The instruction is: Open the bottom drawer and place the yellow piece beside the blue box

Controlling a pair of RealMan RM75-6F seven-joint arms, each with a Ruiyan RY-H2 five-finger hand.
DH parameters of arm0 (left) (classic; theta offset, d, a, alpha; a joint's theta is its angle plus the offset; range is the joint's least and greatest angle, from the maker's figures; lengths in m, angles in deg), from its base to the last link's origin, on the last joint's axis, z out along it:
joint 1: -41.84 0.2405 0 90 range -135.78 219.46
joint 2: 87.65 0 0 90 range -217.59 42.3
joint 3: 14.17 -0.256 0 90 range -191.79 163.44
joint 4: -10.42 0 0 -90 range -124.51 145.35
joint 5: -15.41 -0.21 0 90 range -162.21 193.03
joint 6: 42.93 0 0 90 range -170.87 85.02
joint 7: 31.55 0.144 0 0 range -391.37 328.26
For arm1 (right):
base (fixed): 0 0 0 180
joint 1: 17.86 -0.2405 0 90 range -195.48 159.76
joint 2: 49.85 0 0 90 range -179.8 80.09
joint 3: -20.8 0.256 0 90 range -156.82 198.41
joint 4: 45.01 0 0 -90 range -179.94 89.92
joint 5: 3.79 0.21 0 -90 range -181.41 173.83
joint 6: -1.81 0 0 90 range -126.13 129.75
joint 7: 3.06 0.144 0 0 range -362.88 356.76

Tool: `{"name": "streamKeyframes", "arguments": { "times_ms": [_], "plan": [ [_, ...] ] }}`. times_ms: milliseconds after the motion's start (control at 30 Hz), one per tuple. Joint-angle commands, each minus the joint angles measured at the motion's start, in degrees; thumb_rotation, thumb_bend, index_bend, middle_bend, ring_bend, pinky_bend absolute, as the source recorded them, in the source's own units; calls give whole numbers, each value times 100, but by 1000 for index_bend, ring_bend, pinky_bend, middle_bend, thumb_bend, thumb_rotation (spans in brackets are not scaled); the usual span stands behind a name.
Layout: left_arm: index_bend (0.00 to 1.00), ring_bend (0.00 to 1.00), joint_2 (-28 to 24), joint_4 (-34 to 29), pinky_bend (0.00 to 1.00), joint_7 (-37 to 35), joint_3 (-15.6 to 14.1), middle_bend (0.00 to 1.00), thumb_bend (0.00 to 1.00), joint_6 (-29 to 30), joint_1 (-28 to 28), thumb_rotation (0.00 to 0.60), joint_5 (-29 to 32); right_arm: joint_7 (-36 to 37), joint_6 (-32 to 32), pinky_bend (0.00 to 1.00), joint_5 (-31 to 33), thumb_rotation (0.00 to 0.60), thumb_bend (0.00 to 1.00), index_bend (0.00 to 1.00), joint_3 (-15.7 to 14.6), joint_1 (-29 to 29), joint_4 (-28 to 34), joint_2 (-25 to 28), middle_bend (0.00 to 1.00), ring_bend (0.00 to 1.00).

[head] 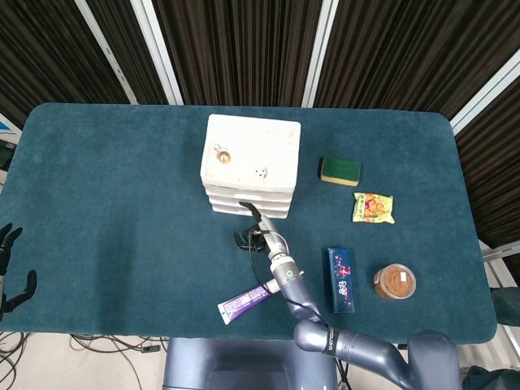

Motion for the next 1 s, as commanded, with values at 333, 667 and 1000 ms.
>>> {"name": "streamKeyframes", "arguments": {
  "times_ms": [333, 667, 1000],
  "plan": [
    [61, 0, 15, -7, 0, 38, 10, 5, 479, 23, 11, 600, 16, 15, -78, 1000, -14, 600, 498, 23, -8, -81, 21, 10, 966, 981],
    [60, 0, 15, 1, 0, 30, 15, 5, 479, 24, 14, 600, 23, -49, -154, 1000, 134, 600, 499, 23, 37, -196, -109, -65, 966, 981],
    [61, 0, 21, -10, 0, 46, 21, 5, 479, 28, 18, 600, 32, 56, -214, 1000, 96, 600, 499, 25, 29, -196, -71, -29, 966, 981]
  ]
}}
